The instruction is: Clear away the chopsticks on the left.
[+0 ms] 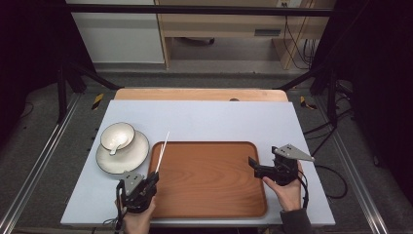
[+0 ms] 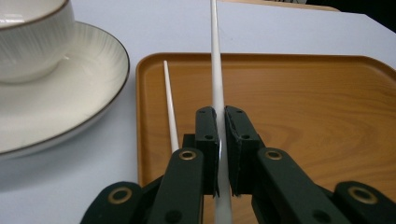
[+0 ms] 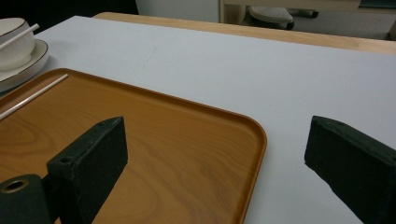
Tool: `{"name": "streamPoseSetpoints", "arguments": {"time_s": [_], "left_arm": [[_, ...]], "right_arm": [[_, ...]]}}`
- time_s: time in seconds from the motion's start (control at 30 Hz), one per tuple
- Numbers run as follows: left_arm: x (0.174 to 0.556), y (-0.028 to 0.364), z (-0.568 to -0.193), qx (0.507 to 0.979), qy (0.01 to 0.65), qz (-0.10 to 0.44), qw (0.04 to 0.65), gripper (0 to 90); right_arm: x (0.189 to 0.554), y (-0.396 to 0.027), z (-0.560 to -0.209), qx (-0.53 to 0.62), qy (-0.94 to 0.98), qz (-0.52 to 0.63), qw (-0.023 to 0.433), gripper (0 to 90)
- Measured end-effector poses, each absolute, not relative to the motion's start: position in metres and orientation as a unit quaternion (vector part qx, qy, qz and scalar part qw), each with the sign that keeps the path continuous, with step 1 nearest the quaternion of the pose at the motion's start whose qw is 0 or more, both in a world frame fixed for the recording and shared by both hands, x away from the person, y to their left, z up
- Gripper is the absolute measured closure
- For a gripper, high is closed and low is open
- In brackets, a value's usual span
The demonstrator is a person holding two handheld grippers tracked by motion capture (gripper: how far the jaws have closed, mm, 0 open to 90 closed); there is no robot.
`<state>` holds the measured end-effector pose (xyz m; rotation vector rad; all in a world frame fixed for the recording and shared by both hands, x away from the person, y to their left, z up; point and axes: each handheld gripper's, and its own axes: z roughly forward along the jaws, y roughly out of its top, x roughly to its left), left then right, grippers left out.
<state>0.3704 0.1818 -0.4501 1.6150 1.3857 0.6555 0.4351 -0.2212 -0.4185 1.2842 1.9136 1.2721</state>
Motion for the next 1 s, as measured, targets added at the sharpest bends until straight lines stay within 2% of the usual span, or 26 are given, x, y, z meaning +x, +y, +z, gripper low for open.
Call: {"name": "streamPoseSetpoints", "arguments": {"time_s": [0.53, 1.0], "left_arm": [[0.367, 0.172, -0.476, 0.641, 0.582, 0.251, 0.432, 84.2], [0.378, 0.172, -0.484, 0.644, 0.601, 0.252, 0.400, 84.2]], "right_arm": [[0.436, -0.219, -0.420, 0.471, 0.707, 0.463, 0.254, 6.2], [0.436, -0.216, -0.420, 0.469, 0.709, 0.461, 0.253, 6.2]]}}
